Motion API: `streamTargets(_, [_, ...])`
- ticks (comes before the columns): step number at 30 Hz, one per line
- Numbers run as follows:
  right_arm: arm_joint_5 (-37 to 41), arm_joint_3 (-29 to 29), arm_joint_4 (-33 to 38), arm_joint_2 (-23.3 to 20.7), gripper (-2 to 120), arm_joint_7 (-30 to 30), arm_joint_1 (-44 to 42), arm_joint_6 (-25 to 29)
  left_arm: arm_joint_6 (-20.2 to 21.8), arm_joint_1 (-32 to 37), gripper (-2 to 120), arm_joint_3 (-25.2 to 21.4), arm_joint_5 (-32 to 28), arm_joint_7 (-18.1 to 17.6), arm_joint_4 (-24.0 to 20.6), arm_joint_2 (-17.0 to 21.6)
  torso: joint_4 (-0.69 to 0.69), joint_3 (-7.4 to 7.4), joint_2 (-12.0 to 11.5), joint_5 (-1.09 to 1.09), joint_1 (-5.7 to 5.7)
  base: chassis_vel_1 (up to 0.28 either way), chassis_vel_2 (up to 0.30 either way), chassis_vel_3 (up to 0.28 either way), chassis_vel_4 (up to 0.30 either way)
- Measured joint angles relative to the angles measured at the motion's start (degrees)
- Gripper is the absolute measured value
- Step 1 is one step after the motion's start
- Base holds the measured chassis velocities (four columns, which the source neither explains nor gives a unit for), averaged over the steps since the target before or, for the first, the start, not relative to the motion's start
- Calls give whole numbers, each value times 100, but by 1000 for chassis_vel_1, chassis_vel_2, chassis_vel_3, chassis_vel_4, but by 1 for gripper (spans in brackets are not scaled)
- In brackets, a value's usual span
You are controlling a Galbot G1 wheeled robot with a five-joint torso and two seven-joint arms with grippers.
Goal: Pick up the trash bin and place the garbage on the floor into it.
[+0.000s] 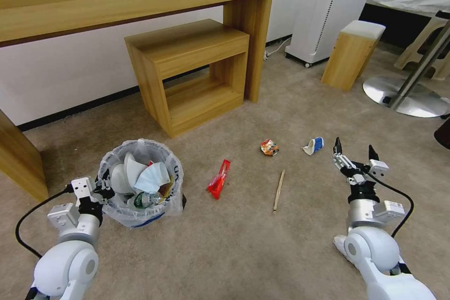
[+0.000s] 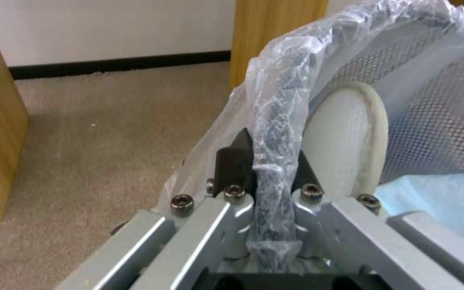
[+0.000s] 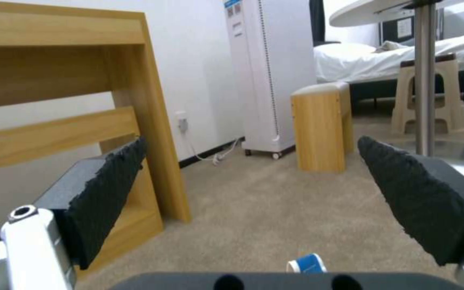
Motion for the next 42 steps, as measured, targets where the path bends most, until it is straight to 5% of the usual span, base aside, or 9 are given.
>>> streamTargets(42, [-289,-214,-62,-25,100,-98,36,-122,-58,14,2,-91,-24,-69,-17,-47,0,0,0,0,0,-7,5,4,-6])
